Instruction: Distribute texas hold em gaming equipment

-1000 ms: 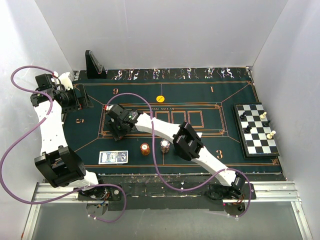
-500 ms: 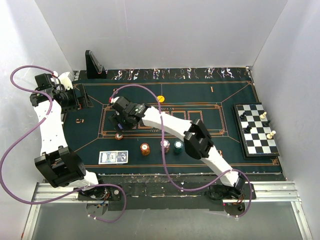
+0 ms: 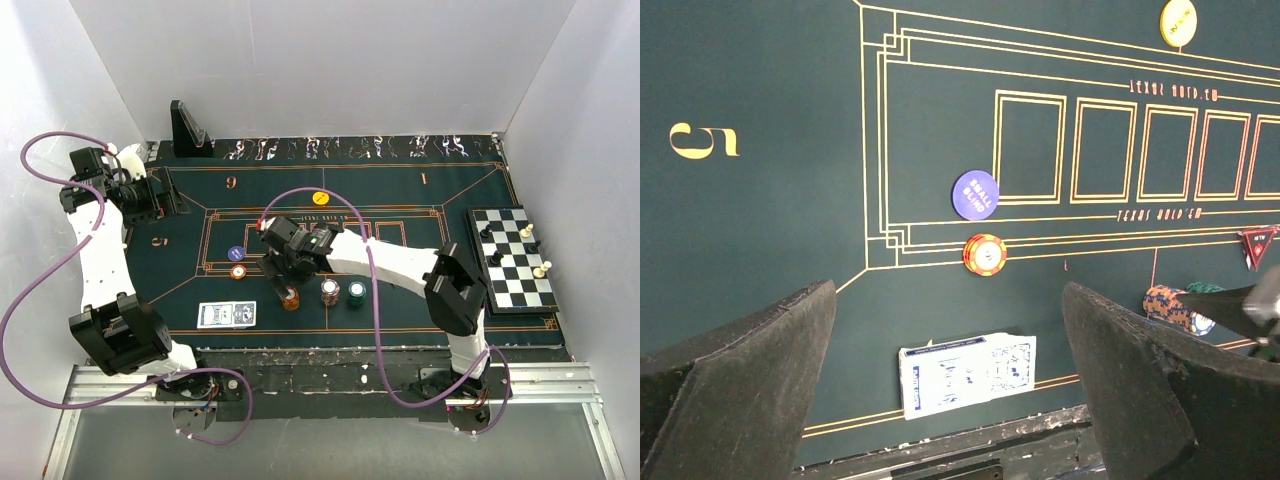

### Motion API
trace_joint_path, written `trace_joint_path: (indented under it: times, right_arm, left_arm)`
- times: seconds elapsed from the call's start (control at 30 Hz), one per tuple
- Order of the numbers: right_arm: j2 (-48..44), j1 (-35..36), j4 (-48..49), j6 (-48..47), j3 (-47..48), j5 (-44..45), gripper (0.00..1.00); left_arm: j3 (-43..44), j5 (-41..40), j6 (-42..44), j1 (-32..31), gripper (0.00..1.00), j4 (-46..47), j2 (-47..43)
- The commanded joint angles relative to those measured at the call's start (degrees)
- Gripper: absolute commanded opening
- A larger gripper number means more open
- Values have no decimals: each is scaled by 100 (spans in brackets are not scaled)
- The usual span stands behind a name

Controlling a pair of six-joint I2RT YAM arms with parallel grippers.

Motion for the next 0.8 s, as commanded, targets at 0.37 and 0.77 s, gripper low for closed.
trace_joint_path:
  times: [0.37,0.77]
  right_arm:
    - [580,351,152,255,207,-56,93]
    - [589,360,196,370,4,-29,68]
  left_arm:
    - [29,122,55,26,98,8,-351]
    - [-15,95,55,35,98,26,-377]
